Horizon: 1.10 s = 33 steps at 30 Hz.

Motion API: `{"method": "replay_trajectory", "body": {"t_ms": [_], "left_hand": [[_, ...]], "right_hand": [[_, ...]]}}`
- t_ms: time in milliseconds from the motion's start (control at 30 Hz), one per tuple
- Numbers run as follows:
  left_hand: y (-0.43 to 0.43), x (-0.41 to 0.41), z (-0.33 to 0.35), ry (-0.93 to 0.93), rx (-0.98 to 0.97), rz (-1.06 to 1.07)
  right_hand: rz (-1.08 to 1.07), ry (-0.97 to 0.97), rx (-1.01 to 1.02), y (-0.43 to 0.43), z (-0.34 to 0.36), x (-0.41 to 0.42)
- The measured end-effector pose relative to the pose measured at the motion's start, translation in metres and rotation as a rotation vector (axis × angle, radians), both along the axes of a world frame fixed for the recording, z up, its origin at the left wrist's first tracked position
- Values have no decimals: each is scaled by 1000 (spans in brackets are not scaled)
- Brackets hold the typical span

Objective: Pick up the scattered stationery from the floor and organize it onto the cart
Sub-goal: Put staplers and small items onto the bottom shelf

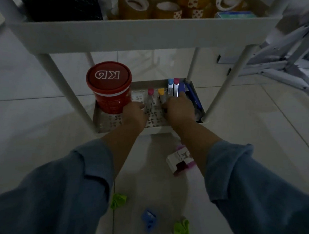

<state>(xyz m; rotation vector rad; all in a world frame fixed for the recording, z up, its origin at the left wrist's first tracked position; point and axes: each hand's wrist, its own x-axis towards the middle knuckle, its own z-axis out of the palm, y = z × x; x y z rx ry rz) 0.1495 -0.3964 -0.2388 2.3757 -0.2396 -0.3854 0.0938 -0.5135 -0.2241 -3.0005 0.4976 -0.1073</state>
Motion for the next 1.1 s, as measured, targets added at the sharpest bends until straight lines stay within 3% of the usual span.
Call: {"method": "replay_trajectory", "body": {"t_ms": [167, 400, 733, 967, 1100], "left_hand": [[-16, 2, 4, -112, 14, -39], [-42, 9, -5, -53, -196, 90], [-52, 8, -6, 35, -378, 144], [-34, -29, 26, -13, -226, 48], [1, -73, 40, -105, -302, 37]], "right_hand": [[27, 3, -51, -7, -2, 7], [60, 27, -126, -13, 0, 16], [63, 106, -29, -23, 4, 12], [129, -353, 233, -5, 7, -32], [119, -483, 332, 21, 11, -74]]}}
